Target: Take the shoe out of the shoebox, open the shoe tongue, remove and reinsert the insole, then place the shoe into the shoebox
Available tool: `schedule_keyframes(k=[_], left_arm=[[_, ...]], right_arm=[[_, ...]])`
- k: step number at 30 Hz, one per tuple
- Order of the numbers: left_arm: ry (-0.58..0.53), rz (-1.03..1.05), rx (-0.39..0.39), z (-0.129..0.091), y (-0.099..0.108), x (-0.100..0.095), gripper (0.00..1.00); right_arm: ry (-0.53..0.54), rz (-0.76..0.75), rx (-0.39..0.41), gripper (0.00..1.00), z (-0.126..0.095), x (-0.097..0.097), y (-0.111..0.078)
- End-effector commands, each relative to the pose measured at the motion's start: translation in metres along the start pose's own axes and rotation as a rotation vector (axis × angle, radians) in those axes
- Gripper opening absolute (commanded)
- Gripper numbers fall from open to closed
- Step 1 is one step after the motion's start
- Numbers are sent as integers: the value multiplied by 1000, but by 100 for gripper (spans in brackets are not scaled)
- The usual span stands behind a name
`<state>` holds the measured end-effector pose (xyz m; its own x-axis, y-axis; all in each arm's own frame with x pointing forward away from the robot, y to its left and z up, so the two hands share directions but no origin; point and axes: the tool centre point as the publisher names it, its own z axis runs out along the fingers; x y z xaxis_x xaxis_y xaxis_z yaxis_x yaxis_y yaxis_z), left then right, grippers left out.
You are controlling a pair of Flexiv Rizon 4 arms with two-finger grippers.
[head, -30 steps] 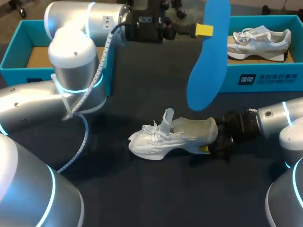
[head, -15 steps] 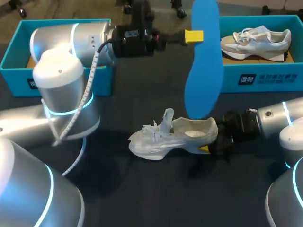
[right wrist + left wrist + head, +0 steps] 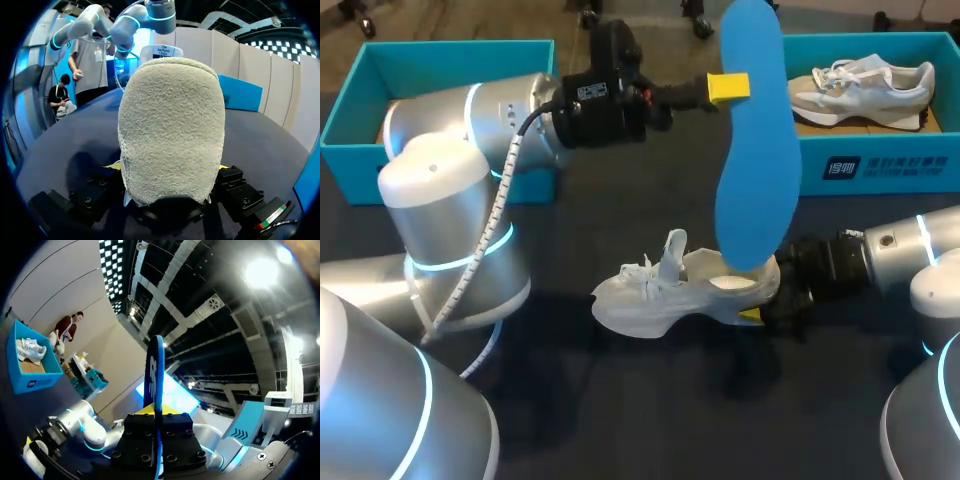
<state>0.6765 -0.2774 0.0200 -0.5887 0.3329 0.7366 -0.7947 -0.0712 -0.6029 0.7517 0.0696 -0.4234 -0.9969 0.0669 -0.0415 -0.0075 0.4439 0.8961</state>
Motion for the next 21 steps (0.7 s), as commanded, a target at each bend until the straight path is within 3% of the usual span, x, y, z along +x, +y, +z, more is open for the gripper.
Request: schedule_keyframes(k=[1, 8, 21], left_arm=[[-5, -27, 3, -2, 12, 13, 0], [1, -64, 4, -3, 28, 26, 0], [18, -92, 26, -8, 38, 42, 0]], right_arm=[[-2, 0, 4, 0, 1, 1, 1], [-2, 0, 4, 0, 1, 1, 1], [-2, 0, 4, 0, 1, 1, 1]])
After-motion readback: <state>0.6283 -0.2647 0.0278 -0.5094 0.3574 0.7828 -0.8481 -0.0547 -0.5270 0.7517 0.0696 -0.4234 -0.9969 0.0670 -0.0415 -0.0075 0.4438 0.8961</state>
